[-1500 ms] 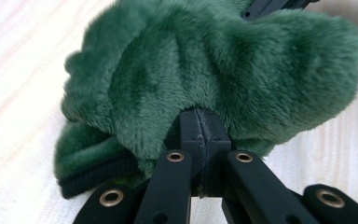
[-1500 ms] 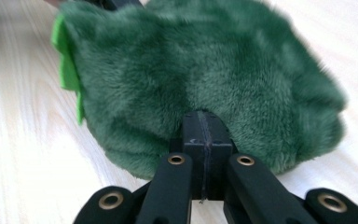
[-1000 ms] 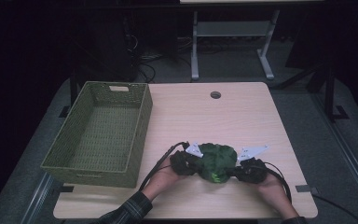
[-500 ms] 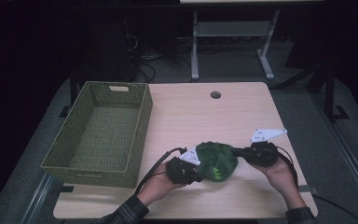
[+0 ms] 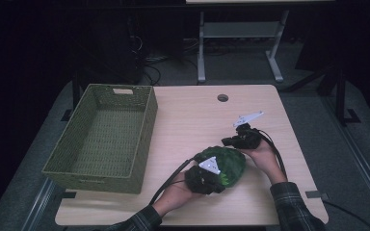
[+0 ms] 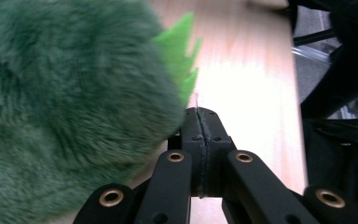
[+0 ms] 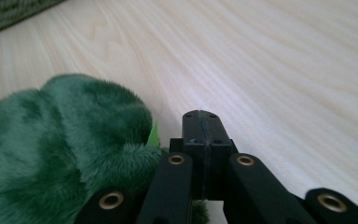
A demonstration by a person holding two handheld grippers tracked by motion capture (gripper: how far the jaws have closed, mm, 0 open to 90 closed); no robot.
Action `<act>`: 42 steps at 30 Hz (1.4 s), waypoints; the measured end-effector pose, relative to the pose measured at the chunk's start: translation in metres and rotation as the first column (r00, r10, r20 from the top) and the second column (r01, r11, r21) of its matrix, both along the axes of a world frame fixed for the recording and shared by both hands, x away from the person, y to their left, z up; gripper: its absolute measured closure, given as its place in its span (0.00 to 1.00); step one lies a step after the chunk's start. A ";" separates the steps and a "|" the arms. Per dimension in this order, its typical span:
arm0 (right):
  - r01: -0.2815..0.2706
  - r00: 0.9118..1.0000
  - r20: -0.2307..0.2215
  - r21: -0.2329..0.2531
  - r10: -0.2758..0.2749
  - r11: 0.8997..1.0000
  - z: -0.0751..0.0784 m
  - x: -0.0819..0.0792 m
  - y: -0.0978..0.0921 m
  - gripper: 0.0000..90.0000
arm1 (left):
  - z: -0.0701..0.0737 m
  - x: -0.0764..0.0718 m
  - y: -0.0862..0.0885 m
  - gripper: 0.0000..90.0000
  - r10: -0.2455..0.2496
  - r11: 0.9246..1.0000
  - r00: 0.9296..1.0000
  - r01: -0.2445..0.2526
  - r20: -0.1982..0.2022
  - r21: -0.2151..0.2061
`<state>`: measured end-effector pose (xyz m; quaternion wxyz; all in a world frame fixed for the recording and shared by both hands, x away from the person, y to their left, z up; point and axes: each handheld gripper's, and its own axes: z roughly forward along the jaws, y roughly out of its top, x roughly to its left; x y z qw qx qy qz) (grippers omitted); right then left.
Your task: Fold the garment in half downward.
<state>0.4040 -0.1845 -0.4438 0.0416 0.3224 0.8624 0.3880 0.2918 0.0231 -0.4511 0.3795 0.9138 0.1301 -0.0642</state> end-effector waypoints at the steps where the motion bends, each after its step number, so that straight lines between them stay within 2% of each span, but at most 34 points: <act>1: -0.011 1.000 -0.013 -0.011 0.011 1.000 -0.003 0.000 0.002 1.00 | -0.001 0.001 0.000 1.00 0.010 1.000 1.000 -0.010 -0.003 0.000; 3: -0.026 0.999 -0.027 -0.032 0.025 0.999 -0.007 -0.001 0.003 1.00 | -0.005 0.006 0.001 1.00 0.025 1.000 1.000 -0.025 0.007 0.013; 8: -0.033 0.998 -0.050 -0.031 0.031 0.999 -0.012 -0.012 -0.005 1.00 | -0.006 0.011 0.005 1.00 0.032 0.999 0.999 -0.033 0.019 0.033; 10: -0.026 0.999 -0.036 -0.034 0.025 0.999 -0.011 -0.017 -0.010 1.00 | -0.006 0.011 0.006 1.00 0.038 0.998 0.999 -0.039 0.028 0.042; 15: -0.022 0.999 -0.036 -0.026 0.021 0.999 -0.012 -0.027 -0.019 1.00 | -0.005 0.016 0.013 1.00 0.056 0.997 0.998 -0.057 0.031 0.042; 18: -0.025 0.999 -0.029 -0.024 0.024 0.999 -0.013 -0.032 -0.023 1.00 | -0.004 0.018 0.018 1.00 0.064 0.996 0.997 -0.067 0.048 0.054; 22: -0.021 0.999 -0.044 -0.028 0.020 0.999 -0.013 -0.038 -0.028 1.00 | -0.002 0.022 0.026 1.00 0.081 0.995 0.995 -0.085 0.065 0.061; 31: -0.031 0.999 -0.042 -0.037 0.029 0.999 -0.013 -0.054 -0.031 1.00 | 0.001 0.031 0.045 1.00 0.126 0.988 0.988 -0.133 0.090 0.077; 42: -0.055 0.998 -0.036 -0.044 0.053 0.998 -0.011 -0.072 -0.031 1.00 | 0.002 0.039 0.053 1.00 0.150 0.984 0.983 -0.159 0.102 0.079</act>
